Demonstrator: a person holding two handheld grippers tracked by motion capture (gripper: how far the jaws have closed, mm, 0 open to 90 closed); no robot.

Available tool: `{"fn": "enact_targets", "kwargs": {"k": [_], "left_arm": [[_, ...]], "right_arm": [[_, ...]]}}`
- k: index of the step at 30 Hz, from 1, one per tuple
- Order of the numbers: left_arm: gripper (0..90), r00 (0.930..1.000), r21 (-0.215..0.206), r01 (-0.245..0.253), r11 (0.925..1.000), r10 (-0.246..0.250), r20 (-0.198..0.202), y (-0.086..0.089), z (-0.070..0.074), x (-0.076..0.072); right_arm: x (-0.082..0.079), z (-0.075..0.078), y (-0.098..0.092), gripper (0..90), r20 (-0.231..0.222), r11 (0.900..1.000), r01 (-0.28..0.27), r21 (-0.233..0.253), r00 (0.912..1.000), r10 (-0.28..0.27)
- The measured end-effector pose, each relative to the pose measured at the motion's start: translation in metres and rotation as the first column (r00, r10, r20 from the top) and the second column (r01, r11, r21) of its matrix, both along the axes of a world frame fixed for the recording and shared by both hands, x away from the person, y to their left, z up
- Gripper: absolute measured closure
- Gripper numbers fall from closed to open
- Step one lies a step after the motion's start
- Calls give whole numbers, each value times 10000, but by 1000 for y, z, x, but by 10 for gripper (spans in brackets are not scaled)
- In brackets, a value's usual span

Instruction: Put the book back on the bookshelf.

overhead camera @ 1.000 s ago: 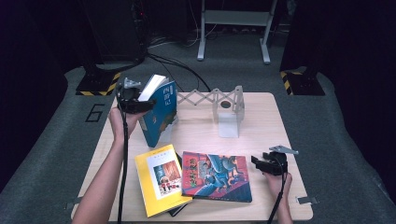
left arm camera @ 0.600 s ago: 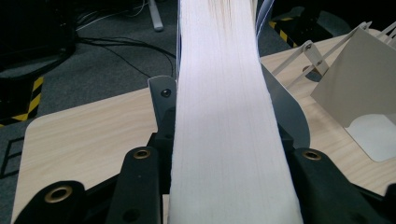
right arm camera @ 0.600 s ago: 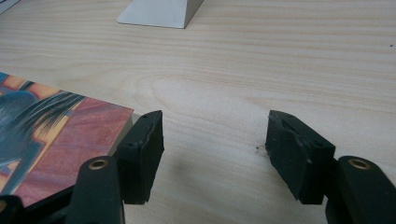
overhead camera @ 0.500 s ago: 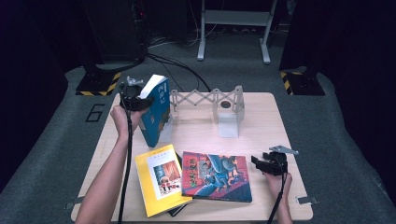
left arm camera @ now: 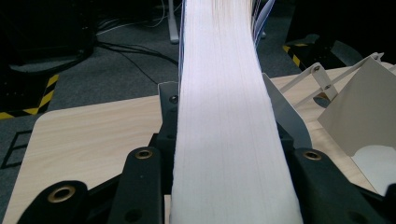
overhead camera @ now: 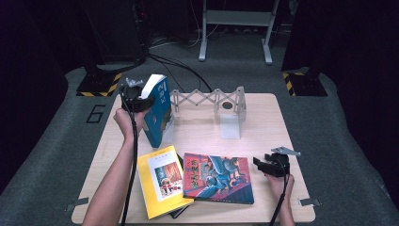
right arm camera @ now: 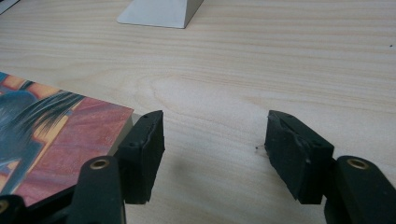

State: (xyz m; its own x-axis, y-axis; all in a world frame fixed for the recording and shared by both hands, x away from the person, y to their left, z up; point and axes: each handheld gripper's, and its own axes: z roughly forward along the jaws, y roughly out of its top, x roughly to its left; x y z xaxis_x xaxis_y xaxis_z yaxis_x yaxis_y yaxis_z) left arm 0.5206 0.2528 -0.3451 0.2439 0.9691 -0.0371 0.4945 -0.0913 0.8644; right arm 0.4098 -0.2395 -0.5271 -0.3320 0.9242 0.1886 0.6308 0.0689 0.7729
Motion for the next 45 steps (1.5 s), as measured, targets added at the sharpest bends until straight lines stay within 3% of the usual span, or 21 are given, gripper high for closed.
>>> {"fn": "enact_targets", "kwargs": {"k": [5,7,10,21,29,36,45], "left_arm": [[588,10000,-143,-79,9999,80,57,2,-1,1],[484,9998,-46,-125,9999,125,123,4,-1,0],[426,9999,13,-87,10000,87,87,5,-1,-2],[302,9982,-51,430,9991,-428,417,11,7,-23],[282,9958,42,788,9969,-789,469,14,9,-36],[261,9953,76,815,9966,-817,520,18,9,-46],[202,9929,-202,1044,9943,-1031,591,30,5,-66]], "right_arm": [[0,0,0,370,-2,10000,5,0,10000,-5],[0,0,0,369,21,10000,37,19,10000,-37],[0,0,0,369,-7,10000,15,8,10000,-15],[0,0,0,368,-6,10000,11,0,10000,-11],[0,0,0,367,-2,10000,9,2,10000,-9],[0,0,0,367,-7,10000,14,9,10000,-14],[0,0,0,365,3,10000,-11,-7,10000,11]]}}
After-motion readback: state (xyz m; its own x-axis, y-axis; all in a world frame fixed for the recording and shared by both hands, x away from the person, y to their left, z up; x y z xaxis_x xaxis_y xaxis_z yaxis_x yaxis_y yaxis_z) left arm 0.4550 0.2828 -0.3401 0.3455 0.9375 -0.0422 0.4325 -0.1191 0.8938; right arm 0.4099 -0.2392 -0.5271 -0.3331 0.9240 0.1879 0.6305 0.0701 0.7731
